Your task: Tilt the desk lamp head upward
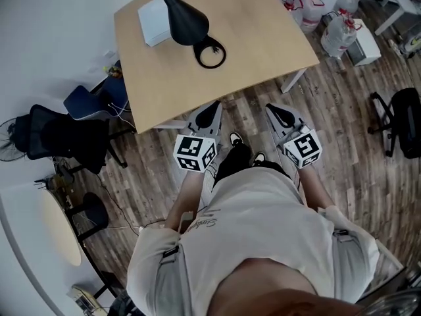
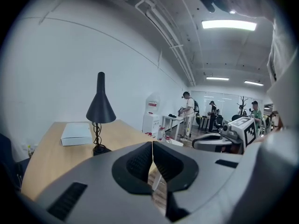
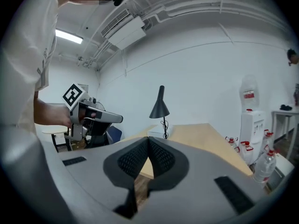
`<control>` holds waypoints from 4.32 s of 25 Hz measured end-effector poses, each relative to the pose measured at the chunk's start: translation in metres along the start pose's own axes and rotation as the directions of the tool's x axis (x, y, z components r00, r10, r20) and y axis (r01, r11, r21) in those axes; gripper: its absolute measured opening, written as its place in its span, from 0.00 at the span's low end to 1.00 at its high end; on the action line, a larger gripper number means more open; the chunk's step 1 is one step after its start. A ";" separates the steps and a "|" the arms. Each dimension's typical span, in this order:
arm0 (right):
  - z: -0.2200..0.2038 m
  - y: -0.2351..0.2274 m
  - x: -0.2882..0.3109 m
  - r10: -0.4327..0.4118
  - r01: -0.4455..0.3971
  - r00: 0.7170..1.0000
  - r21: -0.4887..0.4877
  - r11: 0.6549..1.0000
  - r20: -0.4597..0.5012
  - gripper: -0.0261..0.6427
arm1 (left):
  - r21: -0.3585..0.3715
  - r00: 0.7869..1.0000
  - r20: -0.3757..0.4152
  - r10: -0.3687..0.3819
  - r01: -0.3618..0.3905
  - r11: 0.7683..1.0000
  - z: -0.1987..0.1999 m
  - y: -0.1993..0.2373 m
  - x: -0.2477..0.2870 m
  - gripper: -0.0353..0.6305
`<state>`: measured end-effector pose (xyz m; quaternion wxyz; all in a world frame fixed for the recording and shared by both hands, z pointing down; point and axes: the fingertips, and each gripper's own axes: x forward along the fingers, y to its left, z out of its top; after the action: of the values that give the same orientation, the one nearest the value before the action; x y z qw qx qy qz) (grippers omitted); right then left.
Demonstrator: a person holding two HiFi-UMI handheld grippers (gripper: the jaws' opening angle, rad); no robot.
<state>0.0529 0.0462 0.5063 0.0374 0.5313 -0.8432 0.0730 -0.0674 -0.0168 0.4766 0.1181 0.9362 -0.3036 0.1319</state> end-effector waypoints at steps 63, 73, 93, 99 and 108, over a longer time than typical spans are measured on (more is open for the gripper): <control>-0.137 -0.118 0.311 0.400 -0.471 0.794 -0.049 0.881 -0.457 0.03 | -0.210 0.939 -0.058 0.340 -0.344 0.915 0.022 0.174 0.141 0.08; -0.192 -0.124 0.344 0.401 -0.489 0.716 0.000 0.872 -0.571 0.03 | -0.227 0.939 -0.126 0.320 -0.342 0.912 0.006 0.188 0.165 0.08; -0.203 -0.119 0.351 0.346 -0.470 0.652 -0.002 0.882 -0.674 0.03 | -0.250 0.937 -0.008 0.350 -0.341 0.906 0.020 0.201 0.173 0.08; -0.203 -0.120 0.350 0.315 -0.488 0.639 -0.053 0.871 -0.701 0.03 | -0.213 0.936 0.049 0.350 -0.332 0.919 0.034 0.196 0.172 0.08; -0.199 -0.122 0.347 0.313 -0.460 0.657 -0.035 0.887 -0.686 0.03 | -0.173 0.936 0.061 0.347 -0.332 0.927 0.044 0.184 0.165 0.08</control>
<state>0.0096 -0.2824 0.7618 0.3722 0.2704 -0.8704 0.1753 -0.0414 -0.2637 0.5138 0.1541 0.8620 -0.4758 0.0829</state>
